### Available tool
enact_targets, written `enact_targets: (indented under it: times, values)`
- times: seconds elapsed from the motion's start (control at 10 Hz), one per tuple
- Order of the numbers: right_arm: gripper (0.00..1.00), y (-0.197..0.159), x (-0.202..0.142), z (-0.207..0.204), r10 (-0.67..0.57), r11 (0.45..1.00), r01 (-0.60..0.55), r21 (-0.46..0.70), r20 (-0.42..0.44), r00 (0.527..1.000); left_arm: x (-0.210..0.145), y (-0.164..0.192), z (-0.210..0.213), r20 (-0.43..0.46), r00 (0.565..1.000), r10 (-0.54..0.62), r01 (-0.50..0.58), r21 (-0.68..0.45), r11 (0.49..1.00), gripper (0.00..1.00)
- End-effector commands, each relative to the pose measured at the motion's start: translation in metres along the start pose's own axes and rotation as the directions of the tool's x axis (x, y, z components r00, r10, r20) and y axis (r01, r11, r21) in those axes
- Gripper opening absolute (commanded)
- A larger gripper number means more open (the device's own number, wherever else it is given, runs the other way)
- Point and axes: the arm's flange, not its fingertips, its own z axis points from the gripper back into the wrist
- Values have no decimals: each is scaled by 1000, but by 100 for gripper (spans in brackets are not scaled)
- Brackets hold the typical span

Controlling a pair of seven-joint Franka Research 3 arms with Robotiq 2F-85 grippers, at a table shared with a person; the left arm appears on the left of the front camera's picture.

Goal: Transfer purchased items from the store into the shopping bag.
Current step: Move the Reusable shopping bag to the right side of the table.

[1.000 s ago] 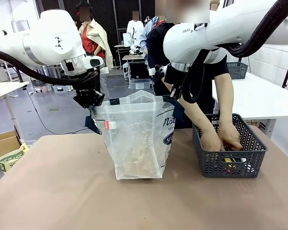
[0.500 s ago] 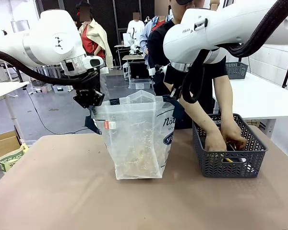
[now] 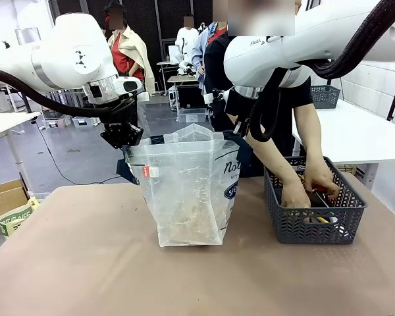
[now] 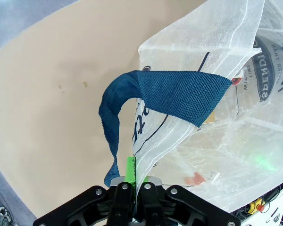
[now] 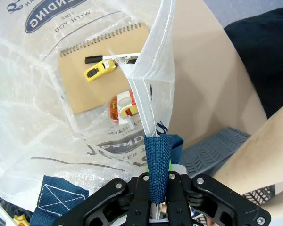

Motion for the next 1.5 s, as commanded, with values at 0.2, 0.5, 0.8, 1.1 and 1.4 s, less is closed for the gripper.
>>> enact_targets:
  times: [0.2,0.5,0.8,1.1,1.4]
  values:
    - [0,-1,-1,0,-1,1000,1,-1,0,1000,0,2,2,7,1000,11,-11,9,1000,0]
    - [0,-1,-1,0,-1,1000,1,-1,0,1000,0,2,2,7,1000,11,-11,9,1000,0]
    - [0,-1,-1,0,-1,1000,1,-1,0,1000,0,2,2,7,1000,11,-11,9,1000,0]
    - [0,-1,-1,0,-1,1000,1,-1,0,1000,0,2,2,7,1000,11,-11,9,1000,0]
    - [0,-1,-1,0,-1,1000,1,-1,0,1000,0,2,2,7,1000,11,-11,9,1000,0]
